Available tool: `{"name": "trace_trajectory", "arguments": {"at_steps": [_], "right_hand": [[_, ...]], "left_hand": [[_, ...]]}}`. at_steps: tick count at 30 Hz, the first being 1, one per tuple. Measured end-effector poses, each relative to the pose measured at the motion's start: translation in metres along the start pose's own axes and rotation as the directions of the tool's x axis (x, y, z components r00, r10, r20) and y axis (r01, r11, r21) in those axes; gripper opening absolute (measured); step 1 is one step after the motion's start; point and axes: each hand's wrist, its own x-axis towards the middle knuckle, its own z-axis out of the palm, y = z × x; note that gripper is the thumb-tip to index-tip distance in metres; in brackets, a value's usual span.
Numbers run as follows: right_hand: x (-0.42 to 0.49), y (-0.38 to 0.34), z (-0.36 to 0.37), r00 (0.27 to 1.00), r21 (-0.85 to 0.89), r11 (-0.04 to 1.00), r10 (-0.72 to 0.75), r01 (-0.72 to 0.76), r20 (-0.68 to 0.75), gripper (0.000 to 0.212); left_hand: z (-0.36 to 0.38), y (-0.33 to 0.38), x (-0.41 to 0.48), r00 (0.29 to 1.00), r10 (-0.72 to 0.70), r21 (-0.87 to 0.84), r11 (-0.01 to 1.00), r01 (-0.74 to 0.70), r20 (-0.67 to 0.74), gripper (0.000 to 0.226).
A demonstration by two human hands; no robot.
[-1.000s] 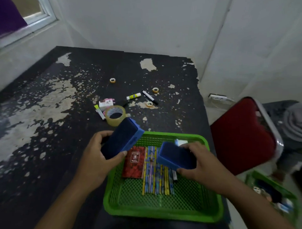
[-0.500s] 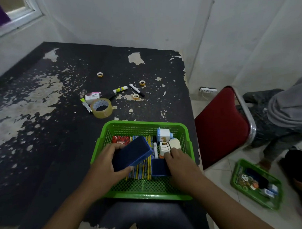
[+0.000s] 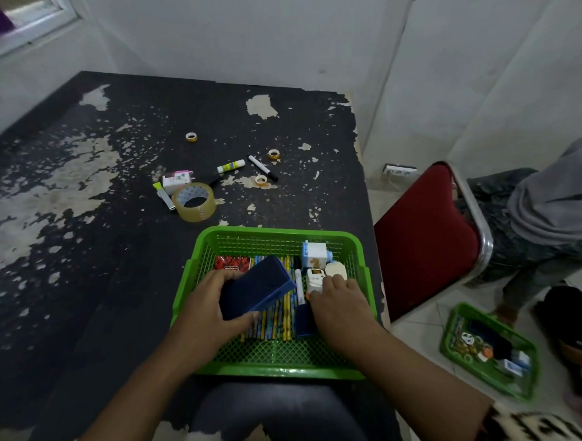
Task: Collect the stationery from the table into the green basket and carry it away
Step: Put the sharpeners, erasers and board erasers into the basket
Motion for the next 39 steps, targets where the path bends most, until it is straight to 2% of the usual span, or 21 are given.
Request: {"name": "trace_trajectory", "arguments": {"at_steps": [3, 11, 22, 27, 30, 34, 39], "right_hand": [[0.002, -0.004, 0.001, 1.0, -0.007, 1.0, -0.01, 0.01, 0.025, 0.029], [-0.003, -0.001, -0.006, 1.0, -0.012, 1.0, 0.009, -0.009, -0.015, 0.026], [0.003, 0.004, 0.017, 1.0, 0.193, 0.981, -0.016, 0.019, -0.015, 0.04], [0.002, 0.004, 0.03, 0.999, 0.158, 0.987, -0.015, 0.01, 0.03, 0.046], [-0.001, 0.001, 0.035, 1.0, 0.13, 0.991, 0.001, -0.001, 0.003, 0.039], [-0.001, 0.001, 0.036, 0.998, 0.147, 0.989, 0.037, -0.03, -0.044, 0.033], [-0.001, 0.005, 0.034, 0.995, 0.161, 0.987, 0.015, 0.0, -0.095, 0.03]], "left_hand": [[0.0, 0.0, 0.001, 1.0, 0.007, 0.004, 1.0, -0.007, 0.003, 0.059], [-0.004, -0.005, 0.002, 0.999, -0.003, -0.014, 1.0, 0.002, -0.043, 0.06], [-0.002, -0.007, 0.002, 1.0, 0.018, -0.011, 1.0, -0.018, -0.009, 0.058], [0.001, -0.005, 0.003, 0.992, 0.08, 0.061, 0.994, -0.086, 0.097, 0.055], [0.003, -0.007, 0.005, 0.974, 0.121, 0.117, 0.983, -0.145, 0.19, 0.057], [0.007, -0.01, 0.008, 0.943, 0.111, 0.223, 0.957, -0.188, 0.315, 0.056], [0.017, -0.009, 0.006, 0.906, 0.078, 0.301, 0.928, -0.218, 0.416, 0.052]]}}
